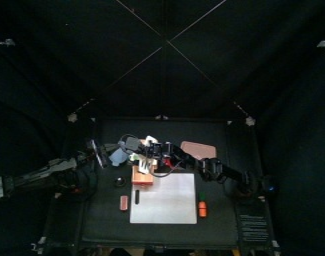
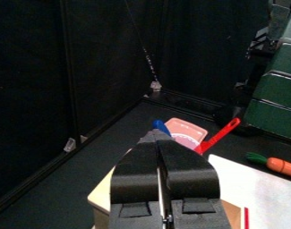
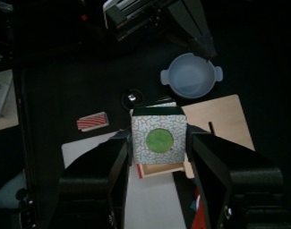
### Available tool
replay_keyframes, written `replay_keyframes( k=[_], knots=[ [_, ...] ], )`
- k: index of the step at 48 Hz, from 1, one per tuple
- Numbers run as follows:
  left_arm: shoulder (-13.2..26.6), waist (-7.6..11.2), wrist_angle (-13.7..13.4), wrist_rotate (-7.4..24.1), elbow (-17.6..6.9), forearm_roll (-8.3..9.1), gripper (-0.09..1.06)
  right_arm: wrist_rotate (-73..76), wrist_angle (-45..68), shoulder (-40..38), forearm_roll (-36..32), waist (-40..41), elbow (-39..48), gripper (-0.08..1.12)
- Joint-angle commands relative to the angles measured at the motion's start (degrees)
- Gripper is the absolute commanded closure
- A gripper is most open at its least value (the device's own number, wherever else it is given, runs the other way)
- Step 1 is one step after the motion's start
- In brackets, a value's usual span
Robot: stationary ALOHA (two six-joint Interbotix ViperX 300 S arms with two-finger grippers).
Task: Place sushi on board then cut the sushi with the knife then place the pieces on the plate
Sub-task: Place the sushi on the board
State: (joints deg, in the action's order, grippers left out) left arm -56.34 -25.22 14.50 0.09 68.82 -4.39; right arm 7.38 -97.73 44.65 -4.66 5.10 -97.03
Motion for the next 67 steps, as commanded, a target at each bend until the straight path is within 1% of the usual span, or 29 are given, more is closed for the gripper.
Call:
replay_keyframes(
  k=[1,5,7,9,10,11,12,13,17,20,21,23,25,27,28,31,34,37,40,45,53,57,63,67],
  knots=[
    [0.18,0.09,0.26,0.09,-1.85,0.26,0.86,-0.79,-1.58,11.51,16.08,6.15,-27.6,0.5],
    [0.18,0.09,0.26,0.0,-1.85,0.44,0.86,-0.88,-2.11,2.11,17.75,7.29,-20.39,0.5],
    [0.18,0.09,0.26,0.0,-1.85,0.44,0.86,-1.32,-2.11,-4.92,16.96,7.65,-12.22,0.51],
    [0.18,0.09,0.26,0.0,-1.93,0.44,0.86,-2.11,-1.85,-13.01,14.41,7.47,0.0,0.52],
    [0.18,0.18,0.26,0.0,-2.02,0.44,0.86,-2.37,-1.67,-15.73,13.27,7.47,4.04,0.52],
    [0.18,0.09,0.26,0.0,-2.11,0.44,0.86,-2.72,-1.41,-19.69,11.07,7.47,10.81,0.52],
    [0.18,0.09,0.26,0.09,-2.2,0.53,0.86,-2.9,-1.23,-22.24,9.32,7.29,15.38,0.52],
    [0.18,0.09,0.26,0.09,-2.29,0.44,0.86,-3.08,-0.88,-26.19,7.47,7.29,22.5,0.53],
    [0.35,-0.18,0.26,0.09,-2.46,0.44,0.86,-3.34,0.88,-38.41,1.93,7.21,43.51,0.53],
    [0.62,-0.26,0.26,0.09,-2.72,0.44,0.86,-2.02,6.33,-46.32,-1.67,6.68,59.41,0.53],
    [0.7,-0.26,0.26,0.09,-2.81,0.44,0.86,-1.67,8.26,-47.9,-2.46,6.5,62.67,0.53],
    [0.7,-0.35,0.26,0.09,-3.16,0.44,0.86,-0.26,13.71,-52.03,-3.6,5.98,72.51,0.53],
    [0.79,-0.26,0.18,0.0,-3.87,0.44,0.86,1.32,18.02,-55.9,-3.43,6.06,82.09,0.53],
    [0.79,-0.09,-0.26,0.0,-4.57,0.44,0.86,2.55,21.53,-59.06,-2.2,6.06,89.12,0.53],
    [0.79,-0.09,-0.35,0.0,-4.66,0.44,0.86,3.43,24.79,-61.17,-1.23,6.15,94.04,0.53],
    [0.79,0.0,-0.62,-0.09,-5.01,0.35,0.86,4.48,31.64,-64.6,1.32,6.15,103.45,0.53],
    [1.05,0.18,-0.62,-0.18,-5.1,0.26,0.86,4.57,39.73,-67.85,5.89,5.98,113.12,0.53],
    [1.23,0.35,-0.53,-0.18,-5.1,0.18,0.86,4.04,47.81,-69.26,9.67,5.8,120.15,0.53],
    [1.23,0.44,-0.62,-0.18,-5.01,0.0,0.86,3.96,56.43,-69.87,11.95,4.92,126.12,0.53],
    [1.85,0.79,-0.62,-0.18,-5.27,0.0,0.86,4.39,63.81,-70.05,12.13,2.37,131.66,0.53],
    [3.08,1.93,-0.62,-0.26,-5.63,-0.35,0.86,4.48,65.83,-69.96,12.22,-0.18,133.15,0.53],
    [3.69,2.02,-0.53,-0.26,-5.63,-0.35,0.86,4.57,69.08,-69.08,12.13,-2.64,134.65,0.53],
    [4.31,2.02,-0.62,0.0,-5.27,-0.26,0.86,4.57,72.07,-67.32,12.48,-3.87,136.49,0.53],
    [4.39,2.02,-0.53,0.09,-5.27,0.18,0.86,4.48,72.33,-66.18,11.95,-5.62,136.14,0.53]
  ],
)
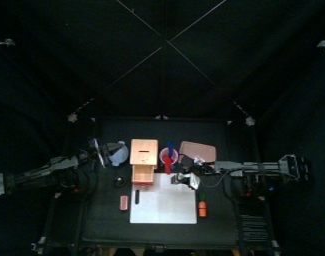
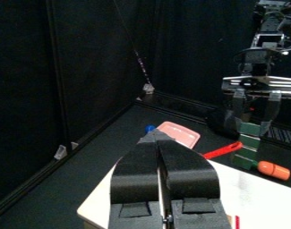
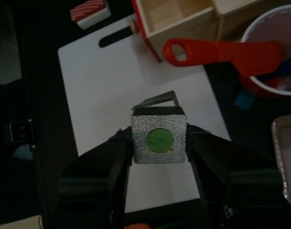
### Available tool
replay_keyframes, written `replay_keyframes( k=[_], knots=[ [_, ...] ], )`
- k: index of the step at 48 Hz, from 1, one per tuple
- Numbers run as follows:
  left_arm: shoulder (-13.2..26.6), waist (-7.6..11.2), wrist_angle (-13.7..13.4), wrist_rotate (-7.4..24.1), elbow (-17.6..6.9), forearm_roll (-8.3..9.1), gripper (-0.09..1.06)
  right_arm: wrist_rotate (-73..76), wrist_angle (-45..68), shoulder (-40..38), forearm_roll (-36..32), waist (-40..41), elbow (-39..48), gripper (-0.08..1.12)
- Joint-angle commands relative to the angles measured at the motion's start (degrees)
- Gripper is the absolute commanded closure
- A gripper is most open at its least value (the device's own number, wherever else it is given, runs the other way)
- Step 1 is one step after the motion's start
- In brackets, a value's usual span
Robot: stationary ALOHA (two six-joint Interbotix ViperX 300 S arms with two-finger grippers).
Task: Place sushi on board then cut the sushi with the knife then place the pieces on the plate
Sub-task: Place the sushi on the board
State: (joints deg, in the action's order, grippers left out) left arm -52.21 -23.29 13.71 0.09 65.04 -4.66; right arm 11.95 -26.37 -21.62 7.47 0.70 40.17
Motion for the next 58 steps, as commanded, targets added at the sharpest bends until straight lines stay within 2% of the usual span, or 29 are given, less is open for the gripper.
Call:
replay_keyframes(
  k=[1,25,39,50,58],
  knots=[
    [0.26,0.09,0.26,0.09,-1.49,0.62,0.86,-0.26,1.14,0.26,-0.26,-1.67,-1.23,0.53],
    [2.46,0.18,0.26,-0.18,-0.35,0.53,0.86,0.0,1.14,2.72,-3.6,-3.52,-2.55,0.53],
    [2.37,0.18,0.26,0.09,-0.26,0.7,0.86,0.18,0.62,3.08,-5.1,-3.43,-3.43,0.53],
    [2.37,0.26,0.26,-0.09,0.0,0.53,0.86,0.26,-4.22,7.29,-9.93,-4.48,-7.12,0.53],
    [2.46,0.26,0.18,-0.09,0.53,0.53,0.86,0.44,-12.48,12.74,-17.49,-7.38,-13.36,0.53]
  ],
)
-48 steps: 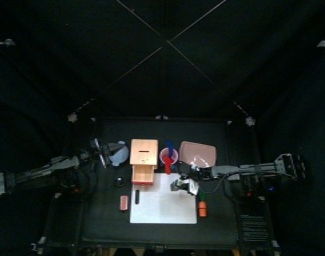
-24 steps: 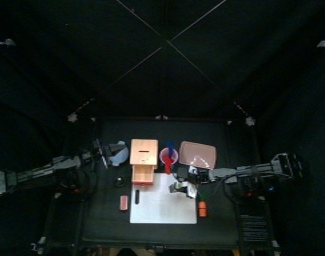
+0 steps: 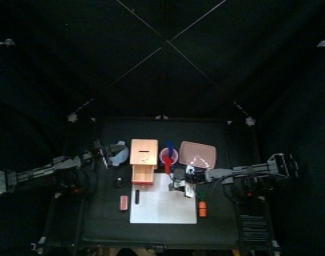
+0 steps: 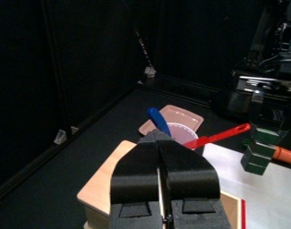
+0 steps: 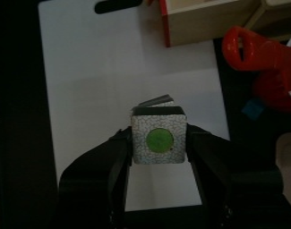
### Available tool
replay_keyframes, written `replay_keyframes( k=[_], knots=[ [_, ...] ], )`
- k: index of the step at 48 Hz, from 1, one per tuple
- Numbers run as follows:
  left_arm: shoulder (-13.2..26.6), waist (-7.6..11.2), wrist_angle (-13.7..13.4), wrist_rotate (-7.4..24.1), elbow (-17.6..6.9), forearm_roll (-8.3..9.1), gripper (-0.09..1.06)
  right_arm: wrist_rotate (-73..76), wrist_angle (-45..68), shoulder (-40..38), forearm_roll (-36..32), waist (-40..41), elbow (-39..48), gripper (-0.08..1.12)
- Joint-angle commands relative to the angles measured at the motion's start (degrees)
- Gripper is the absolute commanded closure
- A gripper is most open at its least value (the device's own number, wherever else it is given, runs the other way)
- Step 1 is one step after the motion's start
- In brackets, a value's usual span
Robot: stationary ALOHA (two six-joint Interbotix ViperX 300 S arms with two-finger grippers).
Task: Place sushi on board then cut the sushi with the knife then place the pieces on the plate
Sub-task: Place the sushi on the board
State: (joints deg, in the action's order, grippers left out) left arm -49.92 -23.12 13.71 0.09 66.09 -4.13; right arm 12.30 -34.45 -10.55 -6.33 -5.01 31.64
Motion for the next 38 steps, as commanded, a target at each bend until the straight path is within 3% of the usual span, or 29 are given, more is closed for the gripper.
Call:
replay_keyframes(
  k=[1,8,22,38],
  knots=[
    [0.18,0.09,0.18,-0.09,-0.44,0.0,0.86,0.09,-5.27,2.11,-4.31,-1.93,-5.45,0.53],
    [0.18,-0.18,0.18,0.0,-0.09,0.0,0.86,1.32,-11.6,5.1,-10.28,-3.6,-10.11,0.53],
    [0.18,-0.26,0.18,-0.18,1.05,0.0,0.86,15.21,-25.49,11.25,-29.09,-9.4,-16.08,0.53],
    [0.18,0.18,0.26,-0.26,1.49,-0.44,0.86,20.48,-30.06,19.42,-32.26,-10.72,-20.13,0.51]
  ],
)
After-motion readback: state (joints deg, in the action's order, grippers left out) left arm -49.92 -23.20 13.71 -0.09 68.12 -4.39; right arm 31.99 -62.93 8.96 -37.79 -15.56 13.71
